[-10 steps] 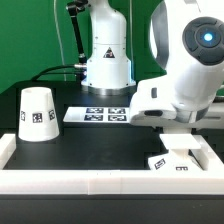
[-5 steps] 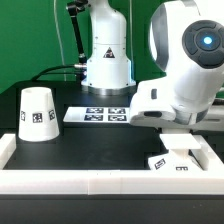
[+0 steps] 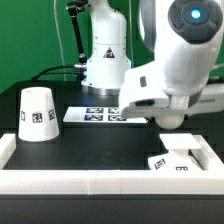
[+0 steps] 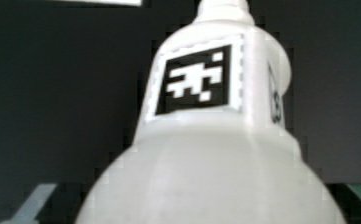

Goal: Assemble lamp

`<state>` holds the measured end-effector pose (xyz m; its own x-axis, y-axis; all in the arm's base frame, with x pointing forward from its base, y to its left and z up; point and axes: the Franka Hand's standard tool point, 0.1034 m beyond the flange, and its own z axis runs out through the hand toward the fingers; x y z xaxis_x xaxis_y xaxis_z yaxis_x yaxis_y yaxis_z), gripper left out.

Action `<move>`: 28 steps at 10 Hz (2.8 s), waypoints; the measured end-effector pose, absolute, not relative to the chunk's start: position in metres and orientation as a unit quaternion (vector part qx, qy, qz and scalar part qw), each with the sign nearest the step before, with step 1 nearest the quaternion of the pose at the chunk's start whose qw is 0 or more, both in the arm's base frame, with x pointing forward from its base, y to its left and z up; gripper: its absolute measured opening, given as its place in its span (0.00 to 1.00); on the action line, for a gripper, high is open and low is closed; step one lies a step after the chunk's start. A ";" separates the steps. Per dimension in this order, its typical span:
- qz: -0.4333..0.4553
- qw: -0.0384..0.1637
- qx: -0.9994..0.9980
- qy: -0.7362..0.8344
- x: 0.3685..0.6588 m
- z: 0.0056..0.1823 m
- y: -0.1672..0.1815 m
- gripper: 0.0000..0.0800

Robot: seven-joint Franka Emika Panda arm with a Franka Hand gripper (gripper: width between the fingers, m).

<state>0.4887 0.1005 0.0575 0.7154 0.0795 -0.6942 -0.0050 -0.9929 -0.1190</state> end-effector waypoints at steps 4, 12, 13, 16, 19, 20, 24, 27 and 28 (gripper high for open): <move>0.367 0.068 -0.927 -0.027 0.521 0.085 0.090 0.72; 0.083 0.065 -0.994 -0.039 0.577 0.140 0.071 0.72; 0.052 0.062 -0.996 -0.038 0.578 0.137 0.069 0.72; -0.046 0.050 -0.997 -0.032 0.587 0.135 0.063 0.72; -0.163 0.027 -0.983 -0.079 0.607 0.152 0.055 0.72; -0.211 0.019 -0.975 -0.071 0.609 0.151 0.050 0.72; -0.222 0.008 -0.969 -0.107 0.608 0.147 0.054 0.72; -0.226 -0.003 -0.961 -0.160 0.614 0.148 0.065 0.72; -0.226 -0.003 -0.961 -0.160 0.614 0.147 0.065 0.72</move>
Offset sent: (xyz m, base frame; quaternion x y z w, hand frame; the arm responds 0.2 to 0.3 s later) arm 0.0000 0.0000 0.0000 0.0000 0.0000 0.0000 1.0000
